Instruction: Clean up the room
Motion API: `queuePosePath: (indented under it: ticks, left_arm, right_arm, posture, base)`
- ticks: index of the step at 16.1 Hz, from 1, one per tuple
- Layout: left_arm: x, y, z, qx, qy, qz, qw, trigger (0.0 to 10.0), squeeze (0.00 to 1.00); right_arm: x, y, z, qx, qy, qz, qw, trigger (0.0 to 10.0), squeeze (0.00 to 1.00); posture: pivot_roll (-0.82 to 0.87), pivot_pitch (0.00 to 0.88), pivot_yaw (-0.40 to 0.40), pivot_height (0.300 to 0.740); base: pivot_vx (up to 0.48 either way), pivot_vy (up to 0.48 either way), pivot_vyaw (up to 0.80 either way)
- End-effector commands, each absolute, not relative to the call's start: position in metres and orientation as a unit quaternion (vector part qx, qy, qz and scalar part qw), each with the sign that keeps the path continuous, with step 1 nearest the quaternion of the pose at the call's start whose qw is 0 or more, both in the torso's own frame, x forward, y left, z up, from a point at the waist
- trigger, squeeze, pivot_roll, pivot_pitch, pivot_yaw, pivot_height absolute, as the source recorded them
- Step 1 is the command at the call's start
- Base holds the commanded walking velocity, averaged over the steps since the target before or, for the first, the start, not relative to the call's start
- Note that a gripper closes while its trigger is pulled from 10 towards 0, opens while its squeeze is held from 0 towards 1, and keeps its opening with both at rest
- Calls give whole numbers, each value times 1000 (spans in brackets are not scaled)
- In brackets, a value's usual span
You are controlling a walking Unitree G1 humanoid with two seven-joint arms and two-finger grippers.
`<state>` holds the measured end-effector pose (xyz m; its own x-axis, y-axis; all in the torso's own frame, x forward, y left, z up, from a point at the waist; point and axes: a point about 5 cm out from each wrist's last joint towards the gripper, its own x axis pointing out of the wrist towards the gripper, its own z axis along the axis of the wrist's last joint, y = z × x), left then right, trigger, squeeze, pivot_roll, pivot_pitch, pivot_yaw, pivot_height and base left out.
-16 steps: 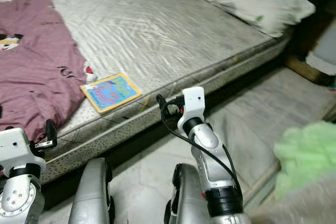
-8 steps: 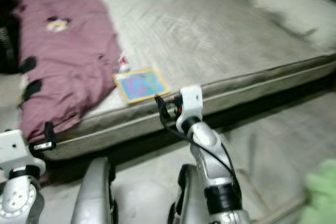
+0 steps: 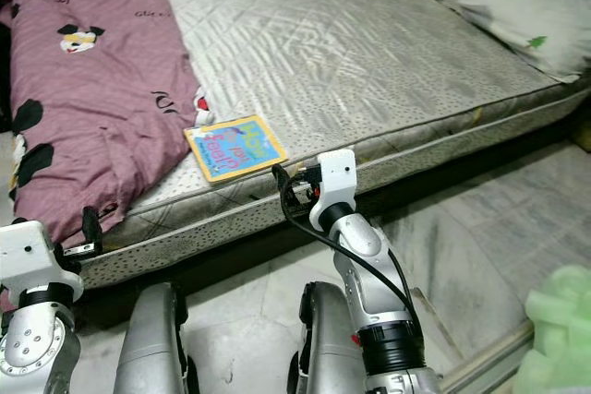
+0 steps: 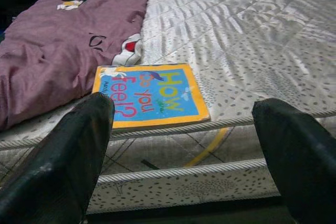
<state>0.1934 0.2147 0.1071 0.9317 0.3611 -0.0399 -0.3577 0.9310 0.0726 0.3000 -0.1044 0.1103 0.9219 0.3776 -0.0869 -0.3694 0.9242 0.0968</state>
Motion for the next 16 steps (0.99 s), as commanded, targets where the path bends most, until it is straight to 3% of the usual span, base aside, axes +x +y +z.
queuePosePath:
  ticks: [1,11,16]
  left_arm:
    - [194,214,106,33,29,176,983,10000,0]
    - [194,213,105,31,33,177,983,10000,0]
    - [194,212,104,34,37,181,982,10000,0]
  right_arm:
    - [302,-107,109,43,59,188,980,10000,0]
    - [302,-108,109,44,61,187,980,10000,0]
    - [302,-109,108,43,65,187,979,10000,0]
  posture:
    - [25,64,-72,565]
    - [24,65,-72,565]
    - [25,64,-76,565]
  base:
    - [330,0,0]
    - [340,0,0]
    - [0,0,0]
